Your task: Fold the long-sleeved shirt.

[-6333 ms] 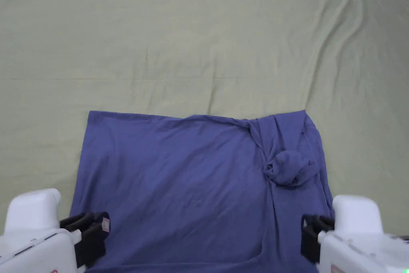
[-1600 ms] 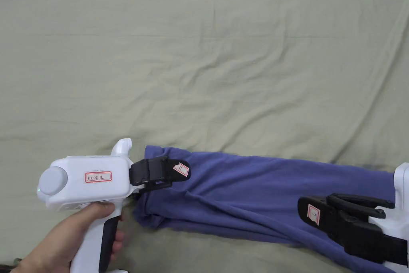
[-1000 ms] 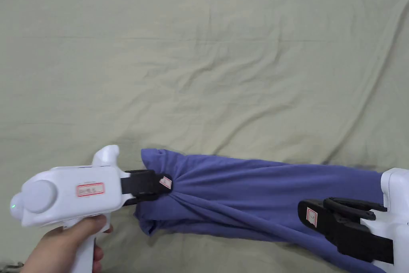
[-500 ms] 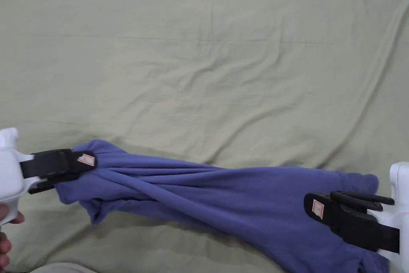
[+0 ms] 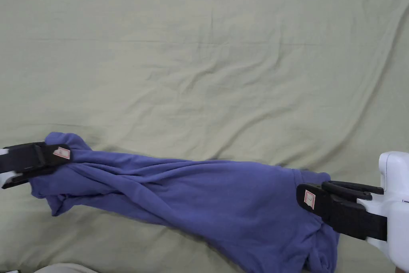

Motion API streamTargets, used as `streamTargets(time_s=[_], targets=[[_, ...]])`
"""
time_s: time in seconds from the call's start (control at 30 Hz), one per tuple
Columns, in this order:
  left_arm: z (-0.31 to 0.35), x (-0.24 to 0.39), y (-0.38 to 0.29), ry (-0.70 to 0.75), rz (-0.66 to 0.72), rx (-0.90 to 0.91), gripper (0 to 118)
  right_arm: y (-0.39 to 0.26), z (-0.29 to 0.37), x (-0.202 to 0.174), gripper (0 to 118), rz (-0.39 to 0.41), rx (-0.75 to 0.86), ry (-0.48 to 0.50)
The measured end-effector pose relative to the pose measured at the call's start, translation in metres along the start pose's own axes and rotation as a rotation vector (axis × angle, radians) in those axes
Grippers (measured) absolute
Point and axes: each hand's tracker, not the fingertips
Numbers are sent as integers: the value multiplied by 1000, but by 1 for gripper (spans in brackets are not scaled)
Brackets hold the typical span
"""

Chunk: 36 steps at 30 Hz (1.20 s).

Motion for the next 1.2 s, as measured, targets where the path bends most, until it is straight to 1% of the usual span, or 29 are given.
streamTargets(time_s=[0.03,0.07,0.23,0.33,0.4,0.53,0.6,0.7,0.77,0.83,0.87,0.93,1.03,1.1,1.13,1.17,1.2], targets=[[-4,-3,-1,-2,2,-3,13,0,1,-1,3,6,-1,-4],[-5,-3,1,67,-73,33,13,0,2,-2,3,14,-4,-12],[-17,18,-7,36,-95,7,13,0,9,-1,3,34,-4,-34],[-17,46,-12,22,-118,8,13,-1,11,0,3,29,-1,-44],[-22,78,-19,-34,-173,1,13,1,14,2,3,22,6,-53],[-46,145,-42,-95,-290,-70,13,4,28,5,3,8,30,-93],[-67,178,-59,-110,-356,-112,13,7,38,7,3,0,36,-156],[-105,217,-89,-131,-428,-191,13,7,51,10,3,-10,47,-218],[-133,237,-111,-118,-461,-245,13,6,61,14,3,-32,60,-225],[-165,250,-134,-109,-530,-306,13,2,69,19,3,-62,66,-249],[-179,256,-146,-93,-524,-345,13,1,72,21,3,-70,68,-260],[-203,264,-168,-69,-568,-398,13,-4,78,27,3,-80,69,-276],[-231,264,-192,24,-607,-407,13,-11,83,33,3,-97,68,-295],[-246,259,-201,93,-590,-407,13,-15,85,35,3,-101,64,-301],[-250,255,-202,95,-570,-408,30,-16,85,36,3,-102,62,-302],[-250,252,-203,82,-552,-404,74,-17,85,36,3,-103,59,-300],[-247,249,-200,19,-507,-426,110,-18,84,39,3,-104,57,-298]])
